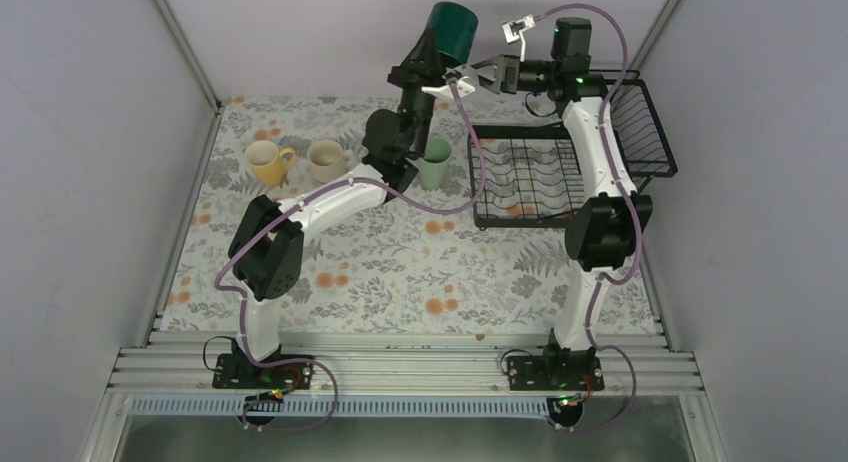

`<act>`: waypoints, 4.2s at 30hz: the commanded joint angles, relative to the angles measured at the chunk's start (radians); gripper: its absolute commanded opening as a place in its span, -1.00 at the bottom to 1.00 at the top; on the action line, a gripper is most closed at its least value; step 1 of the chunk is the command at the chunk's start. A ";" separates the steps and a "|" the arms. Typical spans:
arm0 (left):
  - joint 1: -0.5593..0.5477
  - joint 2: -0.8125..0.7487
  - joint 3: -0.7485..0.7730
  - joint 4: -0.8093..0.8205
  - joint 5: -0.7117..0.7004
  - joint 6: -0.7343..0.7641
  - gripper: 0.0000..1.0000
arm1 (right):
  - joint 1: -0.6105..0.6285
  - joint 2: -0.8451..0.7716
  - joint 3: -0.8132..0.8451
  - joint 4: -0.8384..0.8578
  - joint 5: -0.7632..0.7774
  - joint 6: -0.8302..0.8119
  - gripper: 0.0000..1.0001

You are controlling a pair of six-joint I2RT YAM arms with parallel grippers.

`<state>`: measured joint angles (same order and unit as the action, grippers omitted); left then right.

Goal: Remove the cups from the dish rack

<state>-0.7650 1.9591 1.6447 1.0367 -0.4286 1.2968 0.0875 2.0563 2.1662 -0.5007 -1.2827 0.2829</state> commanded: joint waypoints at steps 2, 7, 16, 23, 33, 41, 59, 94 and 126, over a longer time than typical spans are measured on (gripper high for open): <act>0.048 -0.100 0.050 -0.063 0.008 -0.037 -0.95 | -0.032 -0.099 0.008 -0.180 0.134 -0.239 0.64; 0.107 -0.162 0.153 -0.356 0.019 -0.104 -0.95 | -0.034 -0.115 0.071 -0.287 0.397 -0.414 0.66; 0.227 -0.141 0.674 -1.322 0.096 -0.368 -0.95 | -0.028 -0.166 0.061 -0.255 1.005 -0.667 0.70; 0.283 -0.166 0.763 -1.931 0.238 -0.292 -0.95 | -0.021 -0.297 -0.126 -0.109 1.261 -0.784 0.71; 0.333 -0.355 0.353 -2.302 0.391 -0.249 -0.95 | -0.016 -0.447 -0.269 -0.032 1.345 -0.839 0.74; 0.333 -0.433 -0.048 -2.206 0.388 -0.235 -0.95 | 0.004 -0.532 -0.308 -0.060 1.311 -0.802 0.75; 0.334 -0.183 -0.162 -2.072 0.375 -0.282 -0.95 | 0.055 -0.627 -0.403 -0.072 1.301 -0.800 0.76; 0.363 -0.464 -0.148 -1.776 0.369 -0.604 1.00 | 0.071 -0.714 -0.574 -0.268 0.699 -0.649 1.00; 0.367 -1.178 -1.050 -1.251 0.393 -0.952 1.00 | 0.054 -1.287 -1.481 0.063 0.824 -0.726 1.00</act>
<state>-0.4011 0.8021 0.6025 -0.2634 -0.0402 0.3878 0.1490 0.7845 0.6941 -0.4690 -0.4808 -0.4450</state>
